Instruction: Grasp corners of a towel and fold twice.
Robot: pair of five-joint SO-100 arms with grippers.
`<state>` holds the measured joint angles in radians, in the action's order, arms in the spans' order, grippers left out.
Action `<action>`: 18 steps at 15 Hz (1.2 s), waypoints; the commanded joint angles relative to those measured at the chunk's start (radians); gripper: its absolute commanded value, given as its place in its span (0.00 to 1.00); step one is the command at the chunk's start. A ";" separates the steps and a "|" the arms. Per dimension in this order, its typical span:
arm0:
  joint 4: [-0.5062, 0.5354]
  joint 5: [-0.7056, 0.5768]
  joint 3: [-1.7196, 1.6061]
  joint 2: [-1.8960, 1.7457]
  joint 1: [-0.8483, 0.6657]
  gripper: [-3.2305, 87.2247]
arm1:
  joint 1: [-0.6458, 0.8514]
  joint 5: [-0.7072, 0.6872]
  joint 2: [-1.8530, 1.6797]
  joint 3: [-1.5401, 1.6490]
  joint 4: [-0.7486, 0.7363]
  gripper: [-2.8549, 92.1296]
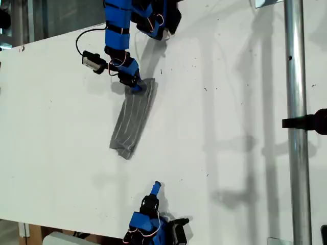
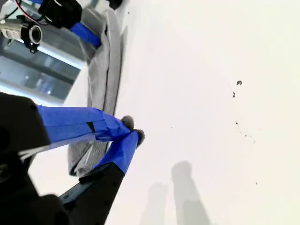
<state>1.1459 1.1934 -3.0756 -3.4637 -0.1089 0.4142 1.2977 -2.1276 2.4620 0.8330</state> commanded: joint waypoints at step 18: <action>-0.005 -0.006 0.034 -0.006 0.011 0.02 | -0.098 -0.035 0.318 -0.304 -0.505 0.34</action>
<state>1.1459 1.1842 -3.0756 -3.4637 -0.1028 0.3053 1.2793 -1.7656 2.2028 0.4218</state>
